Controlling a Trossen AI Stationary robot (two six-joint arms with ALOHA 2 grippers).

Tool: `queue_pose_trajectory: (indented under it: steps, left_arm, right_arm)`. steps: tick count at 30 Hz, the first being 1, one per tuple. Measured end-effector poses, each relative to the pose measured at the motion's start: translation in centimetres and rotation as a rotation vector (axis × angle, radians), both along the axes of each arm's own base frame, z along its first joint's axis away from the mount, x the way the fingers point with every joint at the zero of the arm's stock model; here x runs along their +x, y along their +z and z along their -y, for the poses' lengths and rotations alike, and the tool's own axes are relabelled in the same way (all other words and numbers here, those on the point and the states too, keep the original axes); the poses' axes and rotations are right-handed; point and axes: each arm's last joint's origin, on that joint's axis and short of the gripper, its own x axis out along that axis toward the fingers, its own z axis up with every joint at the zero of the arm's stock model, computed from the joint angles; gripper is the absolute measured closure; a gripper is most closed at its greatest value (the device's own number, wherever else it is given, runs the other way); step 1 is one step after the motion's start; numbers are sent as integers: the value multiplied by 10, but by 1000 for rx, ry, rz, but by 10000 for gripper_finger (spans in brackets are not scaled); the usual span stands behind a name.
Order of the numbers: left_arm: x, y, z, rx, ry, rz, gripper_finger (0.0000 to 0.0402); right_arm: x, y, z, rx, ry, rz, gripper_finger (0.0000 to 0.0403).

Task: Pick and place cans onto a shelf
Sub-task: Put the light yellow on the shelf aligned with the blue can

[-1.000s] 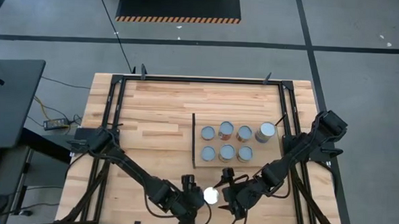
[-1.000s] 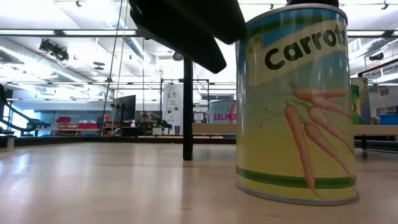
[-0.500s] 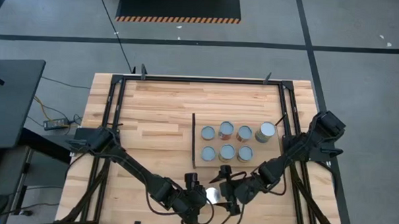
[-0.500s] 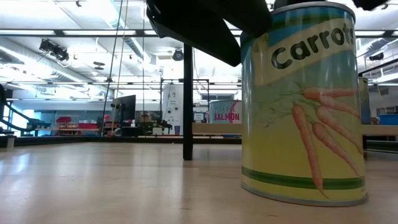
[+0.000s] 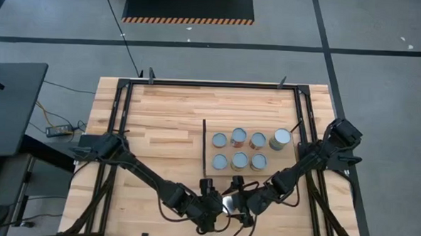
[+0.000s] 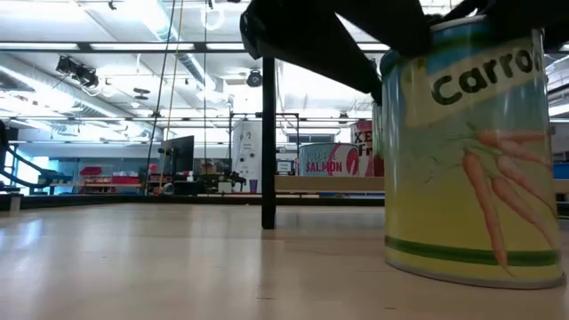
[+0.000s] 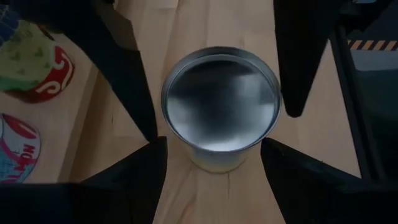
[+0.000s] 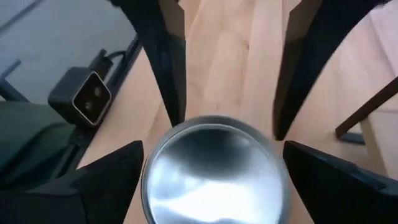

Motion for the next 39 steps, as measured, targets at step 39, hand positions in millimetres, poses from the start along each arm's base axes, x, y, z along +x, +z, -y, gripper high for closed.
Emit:
queue_pose_trajectory:
  steps: [39]
  left_arm:
    - [-51,76,34,122,-41,241,139]
  right_arm:
    - [-174,105,98,-99,-269,-181,79]
